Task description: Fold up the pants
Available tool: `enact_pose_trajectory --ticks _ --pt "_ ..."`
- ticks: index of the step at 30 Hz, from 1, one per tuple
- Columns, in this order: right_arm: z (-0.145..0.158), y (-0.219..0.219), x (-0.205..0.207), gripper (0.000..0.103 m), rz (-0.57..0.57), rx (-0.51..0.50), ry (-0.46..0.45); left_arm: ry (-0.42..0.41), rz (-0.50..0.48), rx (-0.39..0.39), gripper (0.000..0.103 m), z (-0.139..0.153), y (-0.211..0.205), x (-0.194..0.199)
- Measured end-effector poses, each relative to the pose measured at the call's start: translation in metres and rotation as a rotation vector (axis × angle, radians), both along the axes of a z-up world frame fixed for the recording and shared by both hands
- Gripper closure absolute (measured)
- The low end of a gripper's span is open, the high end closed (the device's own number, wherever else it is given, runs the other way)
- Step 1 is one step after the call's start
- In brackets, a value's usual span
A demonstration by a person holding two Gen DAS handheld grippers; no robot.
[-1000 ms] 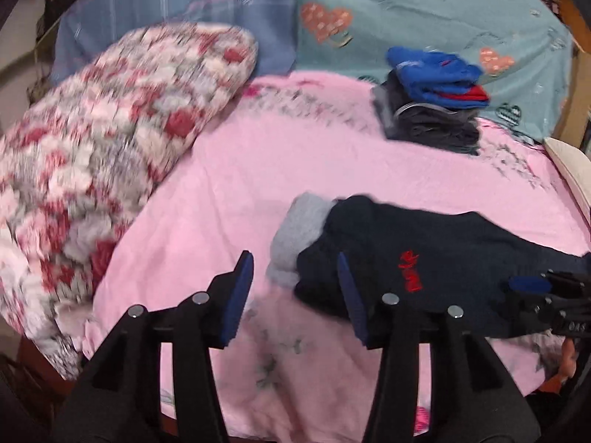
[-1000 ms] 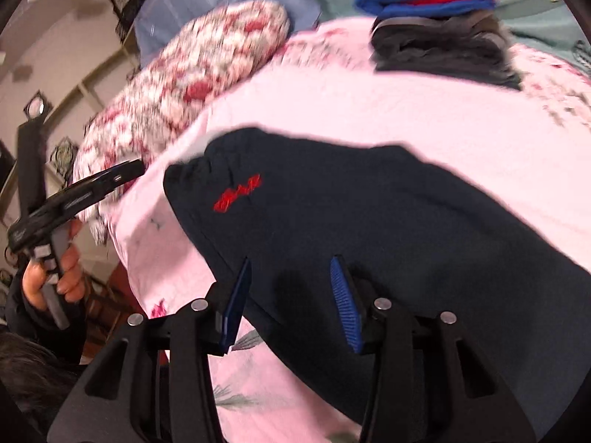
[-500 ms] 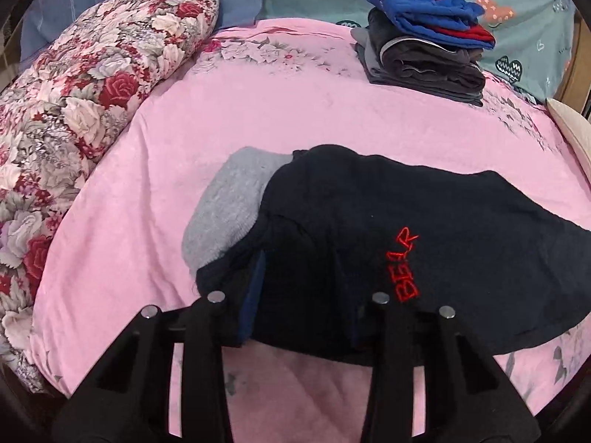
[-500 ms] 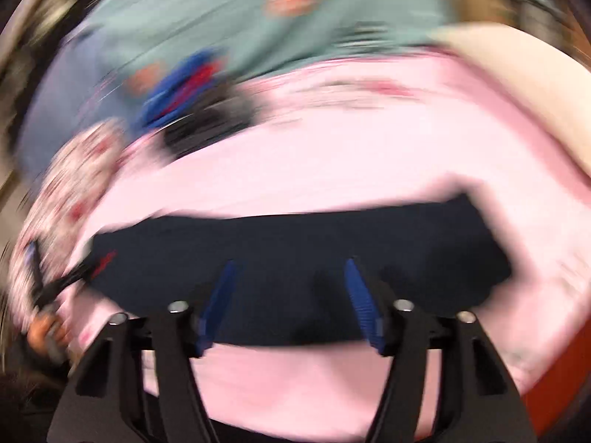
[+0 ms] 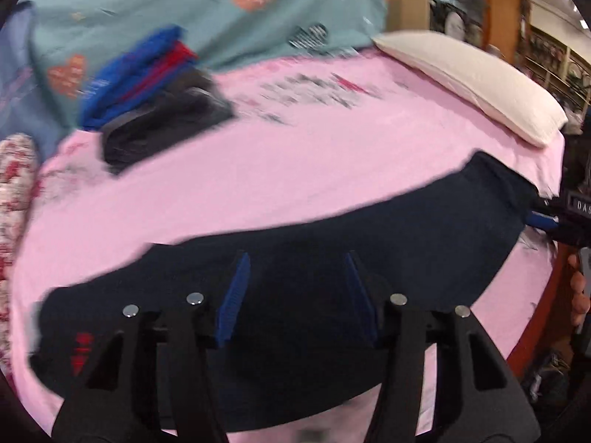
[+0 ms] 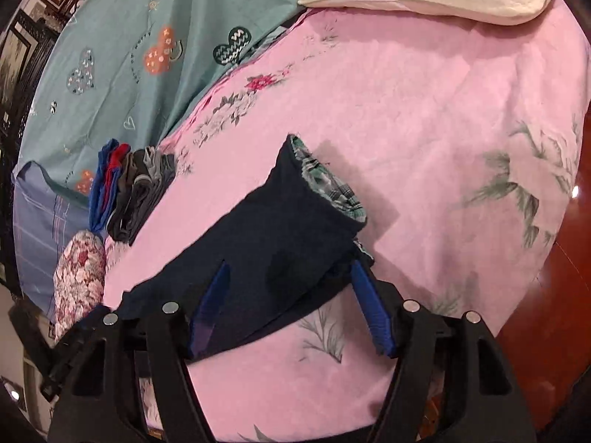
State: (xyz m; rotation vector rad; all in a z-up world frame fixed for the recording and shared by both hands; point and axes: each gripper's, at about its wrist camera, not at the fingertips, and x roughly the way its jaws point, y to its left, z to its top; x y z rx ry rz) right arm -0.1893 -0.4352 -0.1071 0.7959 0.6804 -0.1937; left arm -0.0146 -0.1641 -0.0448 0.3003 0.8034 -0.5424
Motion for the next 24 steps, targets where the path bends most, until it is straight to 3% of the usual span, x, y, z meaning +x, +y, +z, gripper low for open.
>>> enact_pose_trajectory --ticks 1,2,4,6,10,15,19,22,23,24 --pt "-0.002 0.0 0.003 0.06 -0.002 -0.018 0.005 0.009 -0.027 0.015 0.051 -0.009 -0.016 -0.001" --pt "-0.004 -0.002 0.004 0.082 0.005 -0.024 0.011 0.009 -0.046 0.046 0.051 -0.02 -0.031 -0.002" --pt "-0.011 -0.004 0.003 0.089 0.019 0.011 -0.014 0.048 -0.051 0.081 0.052 -0.043 -0.048 -0.001" --pt "-0.007 -0.002 -0.002 0.092 0.013 -0.007 -0.05 0.054 -0.044 0.066 0.052 -0.044 -0.046 -0.001" --pt "0.036 0.03 0.012 0.093 0.1 -0.11 -0.143 0.109 0.0 -0.014 0.051 -0.037 -0.021 0.015" --pt "0.098 0.13 0.066 0.097 0.421 -0.217 -0.238 0.042 0.168 -0.103 0.05 0.003 0.072 0.027" --pt "0.095 0.225 0.103 0.098 0.66 -0.278 -0.2 0.021 0.346 -0.1 0.042 0.01 0.151 0.035" --pt "0.086 0.232 0.099 0.098 0.609 -0.348 -0.151 0.07 0.407 -0.126 0.043 -0.004 0.186 0.037" --pt "0.086 0.216 0.092 0.092 0.538 -0.363 -0.137 0.075 0.405 -0.132 0.043 -0.007 0.189 0.036" --pt "0.085 0.196 0.081 0.072 0.46 -0.383 -0.11 0.079 0.397 -0.136 0.043 -0.009 0.189 0.035"
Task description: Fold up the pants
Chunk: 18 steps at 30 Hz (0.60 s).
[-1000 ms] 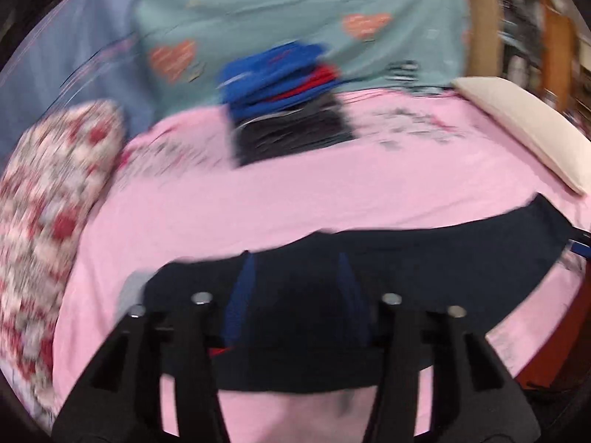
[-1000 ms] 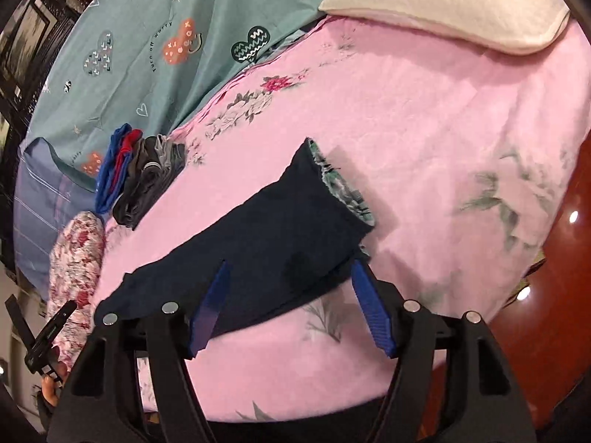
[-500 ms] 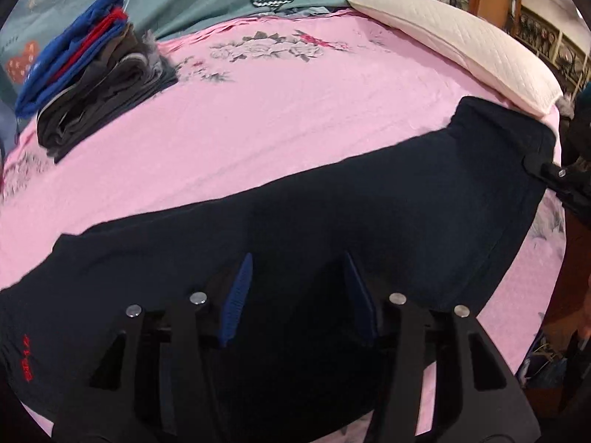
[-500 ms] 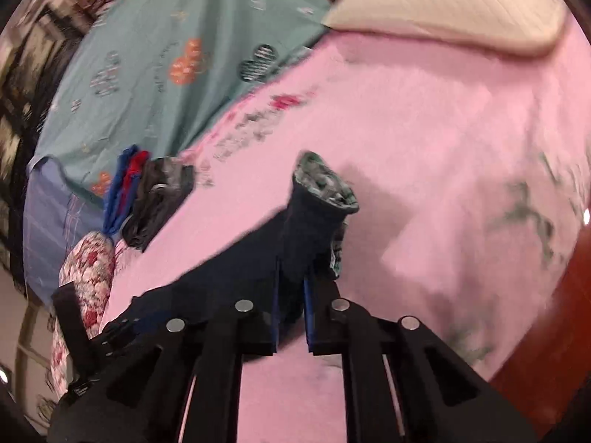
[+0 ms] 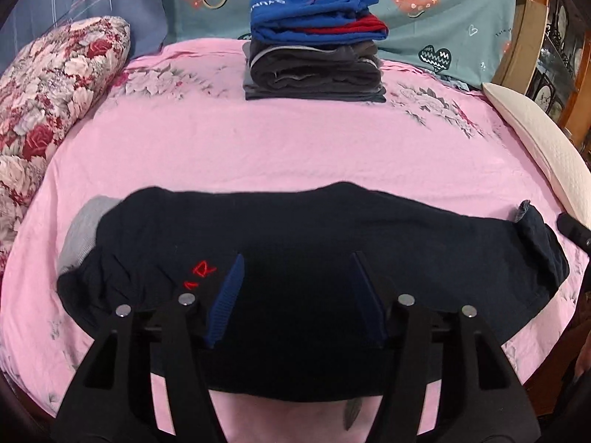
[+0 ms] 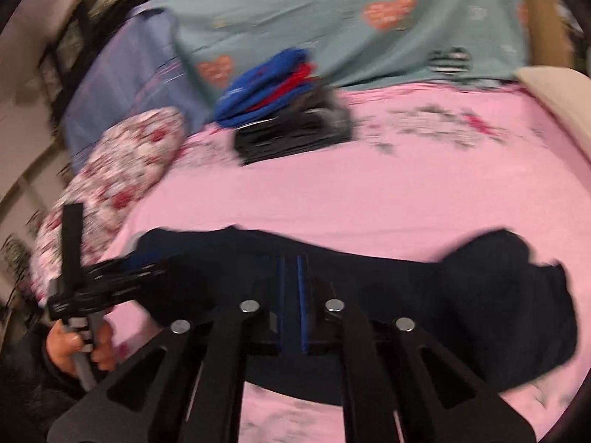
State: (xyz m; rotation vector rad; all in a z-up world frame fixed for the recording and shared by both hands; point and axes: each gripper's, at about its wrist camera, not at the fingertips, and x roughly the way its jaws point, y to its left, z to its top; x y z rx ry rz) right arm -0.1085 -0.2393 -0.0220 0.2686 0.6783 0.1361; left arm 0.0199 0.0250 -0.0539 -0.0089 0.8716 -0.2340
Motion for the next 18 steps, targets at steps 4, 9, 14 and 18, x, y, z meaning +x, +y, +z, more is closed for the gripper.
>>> enact_pose_trajectory --ticks 4,9,14,18 --pt "-0.013 -0.075 -0.059 0.055 -0.286 -0.057 0.04 0.0 -0.121 -0.02 0.042 -0.003 -0.035 0.002" --pt "-0.042 -0.153 -0.111 0.054 -0.482 0.172 0.087 -0.012 -0.345 0.013 0.041 0.002 -0.125 -0.008" --pt "-0.079 -0.178 -0.101 0.054 -0.496 0.342 0.136 0.043 -0.487 0.086 0.04 -0.012 -0.203 -0.02" --pt "-0.09 -0.186 -0.091 0.054 -0.518 0.382 0.11 0.113 -0.497 0.062 0.04 -0.027 -0.234 -0.013"
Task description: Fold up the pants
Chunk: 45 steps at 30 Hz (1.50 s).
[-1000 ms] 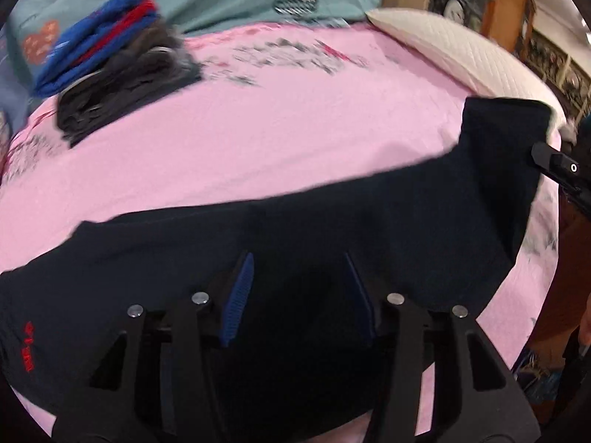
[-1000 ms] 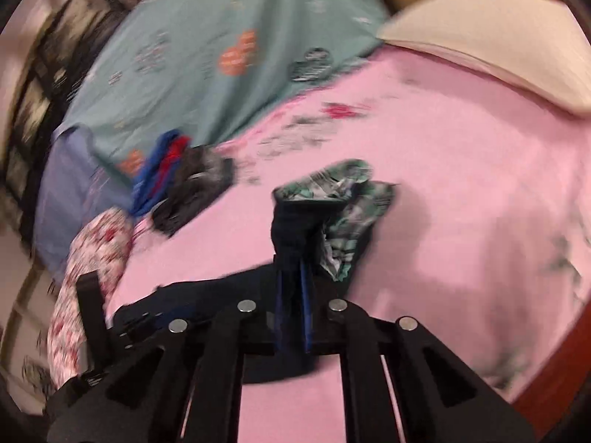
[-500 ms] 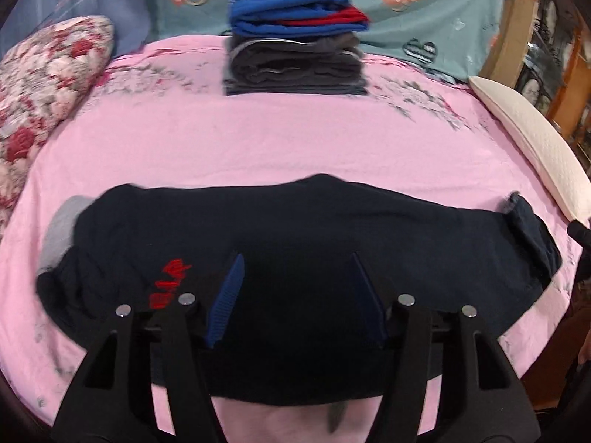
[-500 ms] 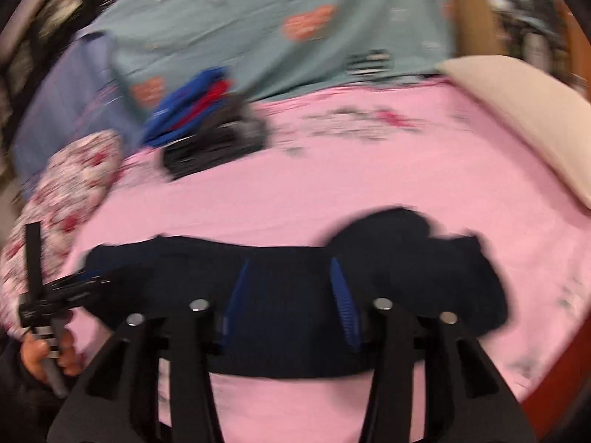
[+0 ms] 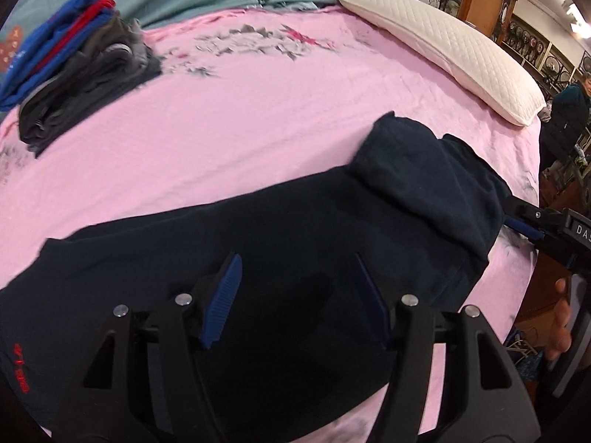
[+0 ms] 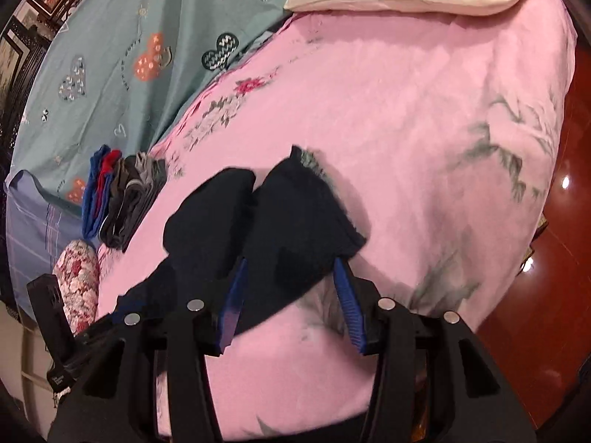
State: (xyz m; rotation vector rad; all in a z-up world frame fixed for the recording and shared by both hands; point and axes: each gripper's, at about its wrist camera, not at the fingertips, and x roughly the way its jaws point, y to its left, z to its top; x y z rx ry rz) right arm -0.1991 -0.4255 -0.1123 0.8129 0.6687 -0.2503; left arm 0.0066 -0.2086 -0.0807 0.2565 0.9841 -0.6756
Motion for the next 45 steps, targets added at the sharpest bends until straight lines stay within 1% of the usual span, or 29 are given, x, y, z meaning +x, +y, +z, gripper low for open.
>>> enact_pose_trajectory --ticks 2,4,5,6,8,10,11,12,13,15,18,20,22,24,25,26,27,28,29,30,31,33,38,40,41,42,43,44,45 --pt "0.0 -0.001 0.004 0.055 -0.008 -0.003 -0.012 0.003 0.005 0.02 0.04 -0.006 -0.016 0.001" --pt "0.0 0.0 0.007 0.063 -0.004 -0.029 -0.019 -0.018 0.009 0.031 0.04 -0.007 -0.028 0.003" --pt "-0.003 0.0 0.012 0.078 0.011 -0.035 -0.023 -0.024 0.016 0.031 0.04 -0.006 -0.03 0.004" --pt "-0.006 0.0 0.016 0.096 0.029 -0.032 -0.024 -0.021 0.022 0.026 0.04 -0.006 -0.028 0.006" --pt "-0.005 0.001 0.021 0.096 0.038 -0.05 -0.049 -0.021 0.036 0.03 0.04 -0.005 -0.02 0.009" --pt "0.011 0.013 0.025 0.097 0.051 -0.138 -0.092 -0.033 0.064 0.037 0.04 -0.004 -0.008 0.012" --pt "0.021 0.022 0.027 0.097 0.062 -0.2 -0.104 -0.036 0.079 0.034 0.039 -0.004 0.0 0.014" --pt "0.034 0.035 0.033 0.097 0.085 -0.285 -0.113 -0.037 0.092 0.032 0.039 -0.003 0.007 0.016" --pt "0.045 0.05 0.04 0.097 0.117 -0.366 -0.115 -0.036 0.101 0.028 0.039 -0.002 0.015 0.016" --pt "0.057 0.08 0.059 0.097 0.207 -0.495 -0.099 -0.03 0.123 0.018 0.039 -0.002 0.027 0.019" --pt "0.053 0.118 0.095 0.097 0.362 -0.607 -0.018 -0.021 0.158 -0.002 0.039 -0.003 0.044 0.024" --pt "0.037 0.135 0.119 0.097 0.455 -0.667 0.078 -0.015 0.168 -0.017 0.039 -0.003 0.051 0.024" --pt "0.021 0.142 0.131 0.097 0.518 -0.713 0.154 -0.02 0.172 -0.029 0.039 -0.002 0.059 0.022" --pt "0.013 0.144 0.133 0.094 0.548 -0.769 0.189 -0.025 0.177 -0.038 0.039 -0.001 0.063 0.021" --pt "0.013 0.143 0.132 0.09 0.554 -0.777 0.193 -0.025 0.179 -0.046 0.038 0.0 0.065 0.022" --pt "0.015 0.143 0.131 0.077 0.556 -0.784 0.196 -0.023 0.18 -0.052 0.038 0.0 0.066 0.022" --pt "0.018 0.144 0.128 0.066 0.551 -0.809 0.195 -0.021 0.18 -0.056 0.038 0.0 0.067 0.022" --pt "0.019 0.145 0.124 0.064 0.545 -0.837 0.196 -0.019 0.178 -0.061 0.038 0.001 0.068 0.022" --pt "0.02 0.147 0.122 0.059 0.546 -0.868 0.2 -0.019 0.175 -0.064 0.038 0.001 0.068 0.022" --pt "0.02 0.149 0.12 0.053 0.558 -0.877 0.204 -0.02 0.172 -0.066 0.038 0.001 0.068 0.022" --pt "0.019 0.151 0.12 0.052 0.563 -0.891 0.21 -0.023 0.17 -0.068 0.038 0.001 0.068 0.021" --pt "0.017 0.151 0.121 0.052 0.554 -0.922 0.23 -0.027 0.168 -0.071 0.038 0.002 0.069 0.02" --pt "0.012 0.139 0.128 0.052 0.548 -0.864 0.26 -0.02 0.172 -0.082 0.037 0.001 0.073 0.02" --pt "0.008 0.146 0.131 0.049 0.566 -0.878 0.278 -0.018 0.171 -0.081 0.037 0.0 0.072 0.02" --pt "0.004 0.149 0.134 0.049 0.57 -0.903 0.294 -0.018 0.17 -0.081 0.037 0.0 0.072 0.02" --pt "0.004 0.151 0.136 0.05 0.567 -0.905 0.298 -0.019 0.169 -0.08 0.037 0.0 0.071 0.02" --pt "0.004 0.149 0.137 0.055 0.563 -0.883 0.301 -0.021 0.168 -0.079 0.037 0.0 0.071 0.02" --pt "0.005 0.144 0.139 0.076 0.554 -0.847 0.303 -0.02 0.169 -0.08 0.037 0.001 0.071 0.021" --pt "0.006 0.139 0.14 0.085 0.533 -0.827 0.315 -0.019 0.172 -0.082 0.037 0.001 0.071 0.021"
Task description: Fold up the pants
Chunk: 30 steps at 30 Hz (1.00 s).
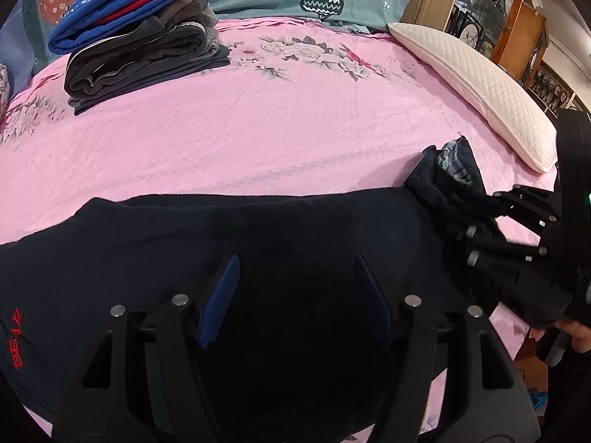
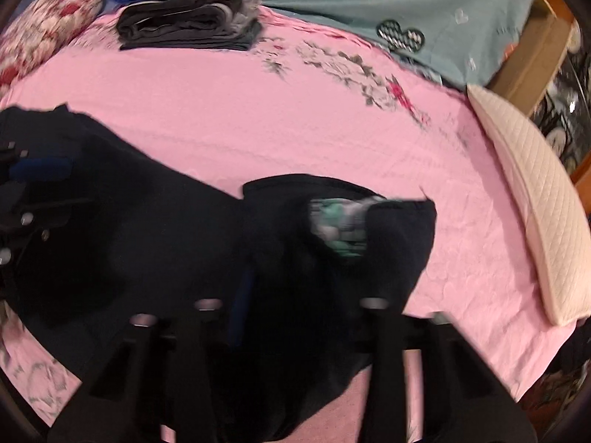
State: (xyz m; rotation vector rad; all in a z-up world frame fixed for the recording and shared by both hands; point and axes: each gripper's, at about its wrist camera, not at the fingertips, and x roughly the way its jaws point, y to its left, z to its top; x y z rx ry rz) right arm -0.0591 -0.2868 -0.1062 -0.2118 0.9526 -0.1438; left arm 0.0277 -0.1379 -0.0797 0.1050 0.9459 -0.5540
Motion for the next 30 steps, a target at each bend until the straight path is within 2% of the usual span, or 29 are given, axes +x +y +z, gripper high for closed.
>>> enact_pose_trajectory --ticks 2,4,9,11,14,15,18,20,22,23,24,25,26,28,30 --pt "0.006 -0.013 -0.003 0.091 -0.022 0.079 -0.02 0.0 0.004 -0.007 0.037 0.002 0.002 0.0" --pt "0.014 -0.029 -0.009 0.092 -0.053 0.173 -0.061 -0.004 0.008 -0.012 0.036 0.004 0.005 0.001" --pt "0.037 -0.059 -0.038 0.093 -0.076 0.417 -0.23 -0.021 0.032 -0.013 0.036 0.01 0.023 0.004" --pt "0.051 -0.056 -0.045 0.093 -0.045 0.444 -0.285 -0.026 0.054 -0.017 0.036 0.014 0.038 0.005" --pt "0.08 -0.02 -0.048 0.093 0.079 0.422 -0.332 -0.039 0.116 -0.021 0.036 0.023 0.072 0.007" --pt "0.09 0.002 -0.046 0.093 0.151 0.411 -0.337 -0.046 0.139 -0.024 0.035 0.026 0.084 0.007" --pt "0.095 0.063 -0.036 0.093 0.326 0.399 -0.298 -0.082 0.233 -0.016 0.033 0.037 0.125 0.005" --pt "0.082 0.101 -0.026 0.093 0.422 0.379 -0.23 -0.107 0.288 -0.004 0.03 0.042 0.149 0.002" --pt "0.047 0.14 -0.01 0.092 0.494 0.328 -0.1 -0.11 0.336 0.012 0.029 0.04 0.169 0.0" --pt "0.022 0.157 -0.001 0.087 0.512 0.292 -0.014 -0.098 0.352 0.015 0.029 0.036 0.175 0.001" --pt "0.006 0.166 0.001 0.084 0.518 0.266 0.03 -0.087 0.363 0.017 0.029 0.033 0.18 0.001" --pt "0.003 0.17 -0.002 0.079 0.526 0.254 0.01 -0.077 0.371 0.019 0.029 0.029 0.185 0.0" --pt "0.009 0.172 -0.007 0.068 0.545 0.27 -0.005 -0.073 0.374 0.02 0.029 0.027 0.188 -0.002" --pt "0.028 0.164 -0.014 0.063 0.561 0.357 -0.028 -0.072 0.366 0.026 0.029 0.024 0.189 -0.005" --pt "0.055 0.152 -0.025 0.059 0.566 0.424 -0.088 -0.087 0.341 0.038 0.029 0.026 0.182 -0.008"
